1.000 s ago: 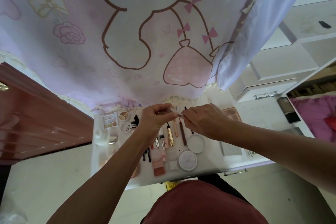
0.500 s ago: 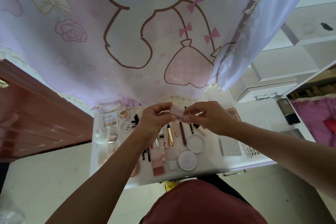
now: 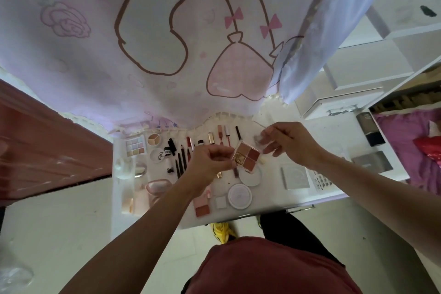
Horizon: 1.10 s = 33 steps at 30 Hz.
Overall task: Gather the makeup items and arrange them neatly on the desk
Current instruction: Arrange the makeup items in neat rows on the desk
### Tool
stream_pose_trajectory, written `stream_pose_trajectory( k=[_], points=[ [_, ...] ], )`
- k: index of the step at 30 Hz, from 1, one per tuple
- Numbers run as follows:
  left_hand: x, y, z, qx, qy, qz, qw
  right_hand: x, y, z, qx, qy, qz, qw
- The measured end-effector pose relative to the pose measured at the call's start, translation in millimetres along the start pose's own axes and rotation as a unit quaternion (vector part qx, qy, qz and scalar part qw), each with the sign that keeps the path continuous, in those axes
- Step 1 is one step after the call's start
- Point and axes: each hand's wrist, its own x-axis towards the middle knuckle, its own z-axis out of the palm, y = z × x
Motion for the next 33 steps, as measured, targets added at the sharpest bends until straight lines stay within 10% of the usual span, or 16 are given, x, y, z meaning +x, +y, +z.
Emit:
stream_pose_trajectory(
  k=[17,33],
  points=[
    [16,-108,135,0.134,-0.021,-0.217,0.967,33,123,-32,-0.249,-0.158,0.109,0.949],
    [18,-103,153,0.175,0.063,-0.233,0.954,69,139,-38,-0.358,-0.191,0.066,0.912]
  ],
)
